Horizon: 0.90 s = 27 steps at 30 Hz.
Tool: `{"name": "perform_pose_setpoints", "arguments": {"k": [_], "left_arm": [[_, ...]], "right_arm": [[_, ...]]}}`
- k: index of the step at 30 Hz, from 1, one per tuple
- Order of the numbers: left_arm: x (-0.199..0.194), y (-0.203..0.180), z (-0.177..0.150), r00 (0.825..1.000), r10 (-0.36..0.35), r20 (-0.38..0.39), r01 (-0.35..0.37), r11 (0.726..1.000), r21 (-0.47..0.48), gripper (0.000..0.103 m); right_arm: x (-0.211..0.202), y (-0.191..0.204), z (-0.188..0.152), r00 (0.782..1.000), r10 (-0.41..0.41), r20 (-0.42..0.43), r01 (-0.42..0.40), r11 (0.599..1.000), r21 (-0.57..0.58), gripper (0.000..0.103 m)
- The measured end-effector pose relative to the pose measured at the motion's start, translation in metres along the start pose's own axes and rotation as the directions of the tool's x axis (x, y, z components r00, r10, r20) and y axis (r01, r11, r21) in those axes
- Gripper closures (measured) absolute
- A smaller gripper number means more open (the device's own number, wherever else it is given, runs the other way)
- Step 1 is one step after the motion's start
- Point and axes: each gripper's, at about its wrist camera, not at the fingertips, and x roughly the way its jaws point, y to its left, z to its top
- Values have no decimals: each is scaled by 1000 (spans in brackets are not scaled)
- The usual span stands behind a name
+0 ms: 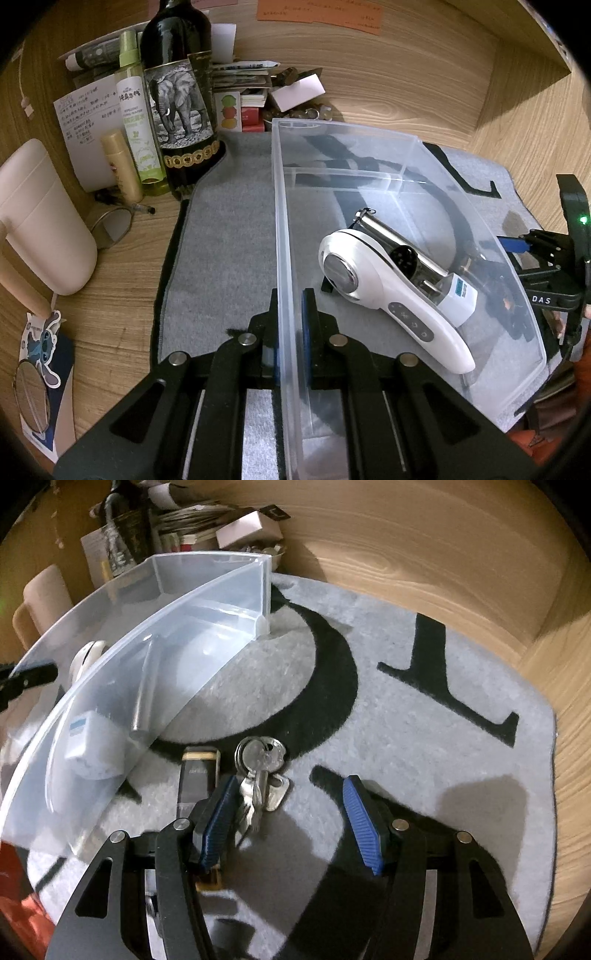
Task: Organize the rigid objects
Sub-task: 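Lower the right gripper to the silver keys on the rug and grasp them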
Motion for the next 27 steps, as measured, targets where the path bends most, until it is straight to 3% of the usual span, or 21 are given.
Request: {"name": "perform_pose_setpoints", "arguments": {"k": [7,13,27], "left_arm": [[0,0,-1,1000,4,-2,-4,1000,0,97],[2,0,-2,1000,2,-7,-2,1000,-1,97],[3,-1,-1,1000,4,-12,-4,1000,0,97]], "right_arm": [[7,4,5,1000,13,17,-13,1000,-7,55],[9,14,11,999,32,33,-30,998,-53,80],[-6,11,13,995,48,85,-46,999,-27,80]]}}
